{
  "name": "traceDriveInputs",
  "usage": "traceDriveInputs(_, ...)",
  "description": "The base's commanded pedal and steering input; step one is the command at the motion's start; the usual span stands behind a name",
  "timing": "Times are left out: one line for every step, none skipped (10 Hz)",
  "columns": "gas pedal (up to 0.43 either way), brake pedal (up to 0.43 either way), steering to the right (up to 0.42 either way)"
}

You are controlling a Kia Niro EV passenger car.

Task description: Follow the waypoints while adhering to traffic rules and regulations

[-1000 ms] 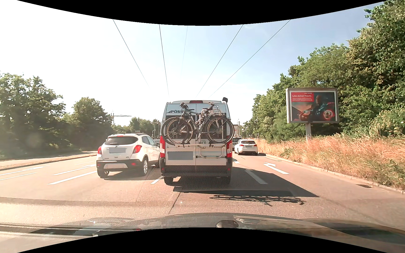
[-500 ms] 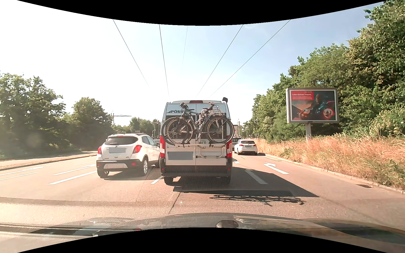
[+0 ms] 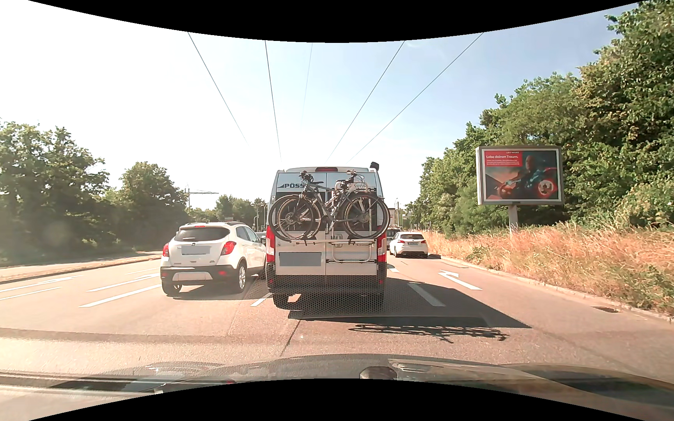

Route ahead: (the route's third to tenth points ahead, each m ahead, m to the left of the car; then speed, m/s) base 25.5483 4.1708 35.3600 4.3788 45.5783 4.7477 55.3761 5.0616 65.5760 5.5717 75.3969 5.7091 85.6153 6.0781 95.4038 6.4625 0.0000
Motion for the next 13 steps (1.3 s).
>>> traceDriveInputs(0.0, 0.256, 0.0)
traceDriveInputs(0.0, 0.256, 0.001)
traceDriveInputs(0.0, 0.25, 0.001)
traceDriveInputs(0.0, 0.256, 0.001)
traceDriveInputs(0.0, 0.256, 0.001)
traceDriveInputs(0.0, 0.25, 0.001)
traceDriveInputs(0.0, 0.256, 0.001)
traceDriveInputs(0.0, 0.256, 0.001)
traceDriveInputs(0.0, 0.256, 0.001)
traceDriveInputs(0.0, 0.256, 0.001)
traceDriveInputs(0.0, 0.256, 0.001)
traceDriveInputs(0.0, 0.256, 0.001)
traceDriveInputs(0.0, 0.25, 0.001)
